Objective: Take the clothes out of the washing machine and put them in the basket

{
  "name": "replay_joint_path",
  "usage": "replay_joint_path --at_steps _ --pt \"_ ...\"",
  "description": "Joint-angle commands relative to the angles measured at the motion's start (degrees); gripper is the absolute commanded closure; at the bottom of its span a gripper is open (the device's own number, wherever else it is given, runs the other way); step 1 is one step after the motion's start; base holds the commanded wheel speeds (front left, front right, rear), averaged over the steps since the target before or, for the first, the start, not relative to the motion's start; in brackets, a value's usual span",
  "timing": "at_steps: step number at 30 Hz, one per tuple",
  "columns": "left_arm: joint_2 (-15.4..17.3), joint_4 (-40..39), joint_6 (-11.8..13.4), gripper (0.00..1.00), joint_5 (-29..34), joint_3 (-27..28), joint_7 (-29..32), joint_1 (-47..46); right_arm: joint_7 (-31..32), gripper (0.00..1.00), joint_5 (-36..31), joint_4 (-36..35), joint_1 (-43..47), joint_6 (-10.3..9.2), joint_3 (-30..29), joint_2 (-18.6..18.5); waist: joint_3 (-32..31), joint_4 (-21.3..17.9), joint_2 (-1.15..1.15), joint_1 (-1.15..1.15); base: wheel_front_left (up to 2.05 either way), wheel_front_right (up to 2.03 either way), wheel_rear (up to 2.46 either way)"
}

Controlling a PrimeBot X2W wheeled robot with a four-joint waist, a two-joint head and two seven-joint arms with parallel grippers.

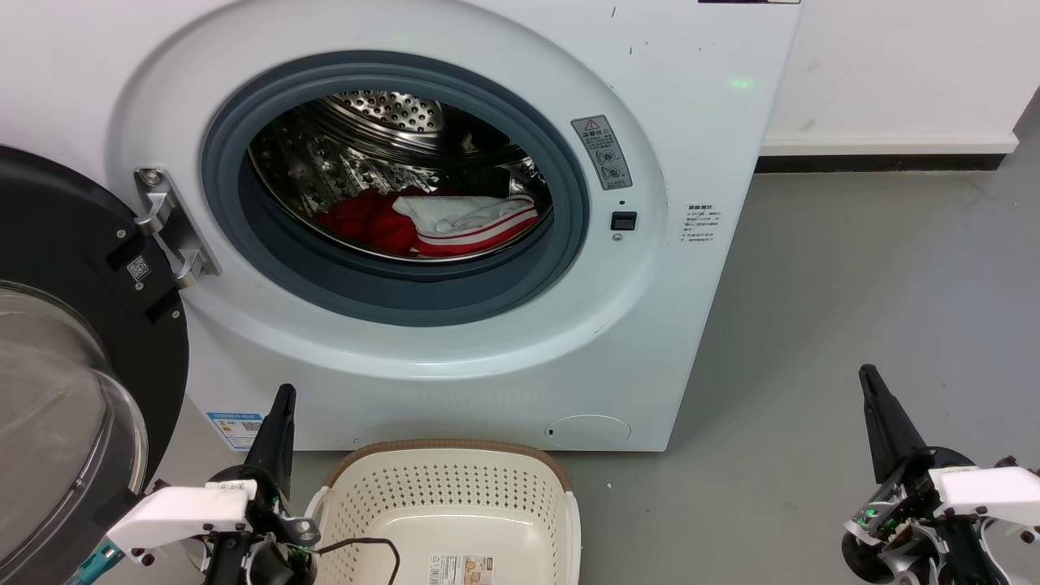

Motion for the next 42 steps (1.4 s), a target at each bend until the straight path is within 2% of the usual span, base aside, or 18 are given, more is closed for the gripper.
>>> replay_joint_path --at_steps 1,28,29,36,42 --pt "-0.1 -0.1 -0.1 1.0 0.0 0.1 0.0 -0.3 -0.1 1.0 -0.2 0.1 -0.7 -0.02 0.0 0.2 0.0 0.0 0.0 0.0 0.0 0.0 0.0" --pt "-0.1 -0.1 -0.1 1.0 0.0 0.1 0.0 -0.3 -0.1 1.0 -0.2 0.1 -0.7 -0.02 0.0 0.2 0.0 0.0 0.0 0.0 0.0 0.0 0.0" --pt "-0.1 -0.1 -0.1 0.0 0.0 0.1 0.0 -0.3 -0.1 0.0 -0.2 0.1 -0.7 -0.02 0.0 0.2 0.0 0.0 0.0 0.0 0.0 0.0 0.0" --pt "-0.1 0.4 0.0 0.0 0.5 -1.4 -1.3 0.6 -1.3 0.0 -0.2 -0.1 1.1 -0.01 0.8 0.0 0.0 -0.1 0.0 0.0 0.0 0.0 0.0" --pt "0.0 -1.0 0.0 0.0 3.0 -2.4 -3.0 0.4 -3.0 0.0 -3.6 -1.3 1.7 -0.01 1.7 -0.2 0.1 -0.2 0.0 0.0 0.0 0.0 0.0"
